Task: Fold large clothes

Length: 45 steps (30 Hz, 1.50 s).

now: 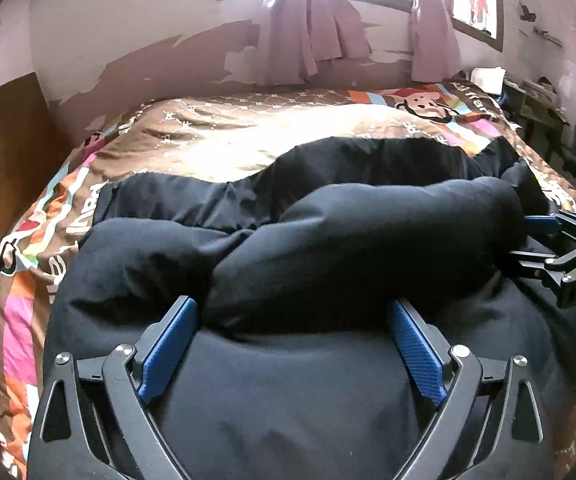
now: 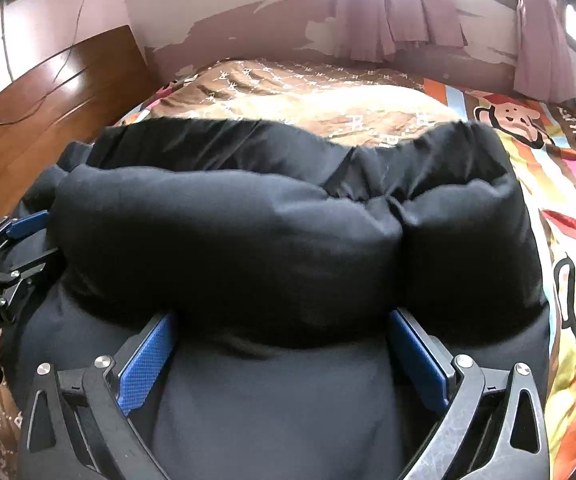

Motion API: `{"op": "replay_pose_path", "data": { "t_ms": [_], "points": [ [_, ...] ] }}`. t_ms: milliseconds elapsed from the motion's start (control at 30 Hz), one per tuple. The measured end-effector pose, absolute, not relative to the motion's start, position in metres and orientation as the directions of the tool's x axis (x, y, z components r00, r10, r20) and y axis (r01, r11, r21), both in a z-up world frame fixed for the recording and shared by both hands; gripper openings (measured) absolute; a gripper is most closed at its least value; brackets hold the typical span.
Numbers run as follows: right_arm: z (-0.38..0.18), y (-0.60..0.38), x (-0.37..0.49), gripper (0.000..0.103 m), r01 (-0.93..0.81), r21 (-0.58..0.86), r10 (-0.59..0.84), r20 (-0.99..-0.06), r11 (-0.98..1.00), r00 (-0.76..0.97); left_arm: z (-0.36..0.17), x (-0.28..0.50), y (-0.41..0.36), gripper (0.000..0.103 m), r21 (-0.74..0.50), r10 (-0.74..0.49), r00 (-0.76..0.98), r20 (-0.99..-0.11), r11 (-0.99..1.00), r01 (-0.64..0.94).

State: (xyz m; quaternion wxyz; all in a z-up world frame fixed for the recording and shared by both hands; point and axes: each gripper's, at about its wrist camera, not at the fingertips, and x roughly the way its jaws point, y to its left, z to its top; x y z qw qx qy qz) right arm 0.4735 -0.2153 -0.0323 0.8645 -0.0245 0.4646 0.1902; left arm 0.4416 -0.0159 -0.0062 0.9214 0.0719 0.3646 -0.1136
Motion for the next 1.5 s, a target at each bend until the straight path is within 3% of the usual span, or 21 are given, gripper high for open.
{"op": "replay_pose_path", "data": {
  "t_ms": [400, 900, 1500],
  "points": [
    [-0.04, -0.207, 0.519, 0.103, -0.295, 0.115, 0.259, -0.819, 0.949, 0.512, -0.002, 0.471, 0.004, 0.095, -0.022, -0.148, 0.707, -0.692, 0.983, 0.184],
    [-0.056, -0.207, 0.531, 0.103, -0.292, 0.159, 0.286, -0.834, 0.943, 0.471, -0.011, 0.481, 0.005, 0.101, -0.083, -0.197, 0.662, -0.723, 0.976, 0.2],
    [-0.058, -0.209, 0.525, 0.103, -0.295, 0.171, 0.302, -0.818, 0.94, 0.49, -0.017, 0.471, 0.002, 0.101, -0.065, -0.188, 0.688, -0.701, 0.977, 0.202]
  ]
}}
